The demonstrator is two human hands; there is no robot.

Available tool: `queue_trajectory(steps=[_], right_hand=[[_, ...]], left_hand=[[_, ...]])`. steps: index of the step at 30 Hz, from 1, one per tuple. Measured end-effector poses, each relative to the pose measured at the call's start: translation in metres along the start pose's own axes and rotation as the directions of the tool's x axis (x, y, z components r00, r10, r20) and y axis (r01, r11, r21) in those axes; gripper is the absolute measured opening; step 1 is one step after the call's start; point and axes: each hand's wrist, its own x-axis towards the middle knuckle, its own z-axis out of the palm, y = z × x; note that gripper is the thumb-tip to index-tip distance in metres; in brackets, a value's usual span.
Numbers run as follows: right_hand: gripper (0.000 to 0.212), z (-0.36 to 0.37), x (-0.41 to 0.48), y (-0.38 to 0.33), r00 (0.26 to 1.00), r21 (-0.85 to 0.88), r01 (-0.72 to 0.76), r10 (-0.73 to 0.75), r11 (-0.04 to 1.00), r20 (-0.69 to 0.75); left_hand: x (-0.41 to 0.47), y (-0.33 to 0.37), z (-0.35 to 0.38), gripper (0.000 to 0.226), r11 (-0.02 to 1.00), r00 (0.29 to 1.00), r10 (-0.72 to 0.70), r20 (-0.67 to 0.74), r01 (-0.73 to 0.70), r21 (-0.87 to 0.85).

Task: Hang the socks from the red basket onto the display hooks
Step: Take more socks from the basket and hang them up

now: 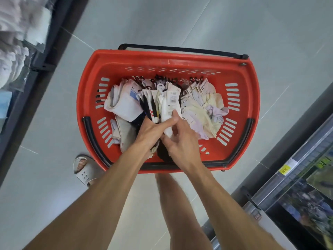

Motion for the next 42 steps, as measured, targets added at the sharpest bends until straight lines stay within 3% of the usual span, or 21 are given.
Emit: queue_trajectory(steps=[2,5,8,12,16,21,24,27,32,37,42], right_hand=[[0.078,0.001,-0.005,-0.011,0.999,-0.007,0.044,-0.044,0.999,-0.002],[0.068,0.002,-0.014,-0.030,0.998,0.106,0.061,-0.061,0.993,0.005],[0.055,0.001,-0.025,-0.051,0.993,0.188,0.071,-0.052,0.980,-0.105],[0.056,-0.007,-0.040,-0.088,0.960,0.030,0.173,-0.161,0.984,-0.231],[0.065,-0.025,-0.049,-0.137,0.928,0.008,0.256,-0.243,0.967,-0.283],[0.037,-0.040,-0.060,-0.188,0.882,0.052,0.377,-0.342,0.925,-0.324],[0.026,-0.037,-0.067,-0.207,0.883,0.204,0.394,-0.308,0.896,-0.355],[0.022,-0.029,-0.070,-0.216,0.906,0.397,0.377,-0.245,0.836,-0.346],[0.041,-0.019,-0.079,-0.216,0.945,0.662,0.325,-0.210,0.675,-0.250],[0.042,-0.015,-0.094,-0.222,0.954,0.701,0.298,-0.210,0.648,-0.212],[0.038,-0.028,-0.123,-0.249,0.918,0.513,0.396,-0.343,0.761,-0.200]], left_hand=[[-0.007,0.003,-0.010,0.052,0.999,0.996,-0.033,-0.084,0.030,-0.035],[-0.024,0.008,-0.026,0.073,0.993,0.966,-0.114,-0.233,0.102,-0.063],[-0.047,0.017,-0.039,0.079,0.985,0.980,-0.099,-0.174,0.072,-0.154],[-0.077,0.036,-0.052,0.061,0.968,0.988,0.127,-0.084,-0.142,-0.206],[-0.102,0.069,-0.070,0.066,0.925,0.957,0.290,-0.023,-0.287,-0.249],[-0.137,0.099,-0.099,0.066,0.880,0.911,0.410,-0.034,-0.405,-0.249],[-0.151,0.104,-0.116,0.054,0.849,0.895,0.442,-0.065,-0.441,-0.291],[-0.158,0.098,-0.129,0.039,0.823,0.884,0.461,-0.084,-0.461,-0.332],[-0.164,0.083,-0.148,0.032,0.803,0.868,0.484,-0.114,-0.492,-0.337],[-0.179,0.074,-0.157,0.041,0.789,0.853,0.492,-0.176,-0.522,-0.325],[-0.217,0.084,-0.157,0.041,0.749,0.812,0.535,-0.231,-0.583,-0.314]])
